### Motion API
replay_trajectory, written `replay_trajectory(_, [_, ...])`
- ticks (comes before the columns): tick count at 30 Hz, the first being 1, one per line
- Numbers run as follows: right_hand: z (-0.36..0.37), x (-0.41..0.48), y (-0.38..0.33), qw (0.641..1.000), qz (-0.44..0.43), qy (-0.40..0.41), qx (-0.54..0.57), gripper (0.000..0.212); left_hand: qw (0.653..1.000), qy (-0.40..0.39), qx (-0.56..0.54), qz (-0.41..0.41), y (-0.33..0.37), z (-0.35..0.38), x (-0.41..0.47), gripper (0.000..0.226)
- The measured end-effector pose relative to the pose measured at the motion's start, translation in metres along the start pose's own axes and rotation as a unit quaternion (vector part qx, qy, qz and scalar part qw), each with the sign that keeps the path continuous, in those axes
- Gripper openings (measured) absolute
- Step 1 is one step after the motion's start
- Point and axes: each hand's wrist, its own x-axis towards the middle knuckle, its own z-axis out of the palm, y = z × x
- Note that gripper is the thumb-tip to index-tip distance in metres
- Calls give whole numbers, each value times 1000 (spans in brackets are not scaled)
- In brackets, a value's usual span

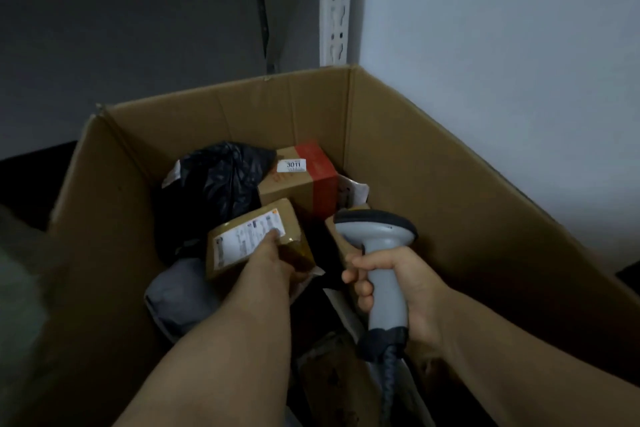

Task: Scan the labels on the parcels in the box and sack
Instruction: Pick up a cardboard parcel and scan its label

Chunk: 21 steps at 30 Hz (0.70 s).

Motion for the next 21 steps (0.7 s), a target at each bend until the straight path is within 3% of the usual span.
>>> replay_trajectory(4, [-4, 0, 4, 1000, -9, 1, 8, 6, 999, 13, 40, 13, -9, -2, -3, 50])
replay_trajectory(9, [19, -57, -5, 989, -79, 45, -119, 7, 988, -50, 137, 59, -12, 4, -77, 14])
replay_trajectory(10, [26, -74, -10, 984, -102, 48, -136, 10, 985, -46, 147, 72, -8, 8, -100, 14])
replay_trajectory(14, [60, -158, -36, 967, -203, 47, -147, 21, 963, -88, 170, 190, 22, 18, -193, 64])
replay_trajectory(17, [86, -219, -49, 951, -265, 25, -157, 19, 942, -138, 186, 243, 45, 13, -262, 72])
replay_trajectory(21, [128, -292, -45, 928, -316, 9, -199, 17, 907, -152, 222, 323, 68, -19, -354, 64])
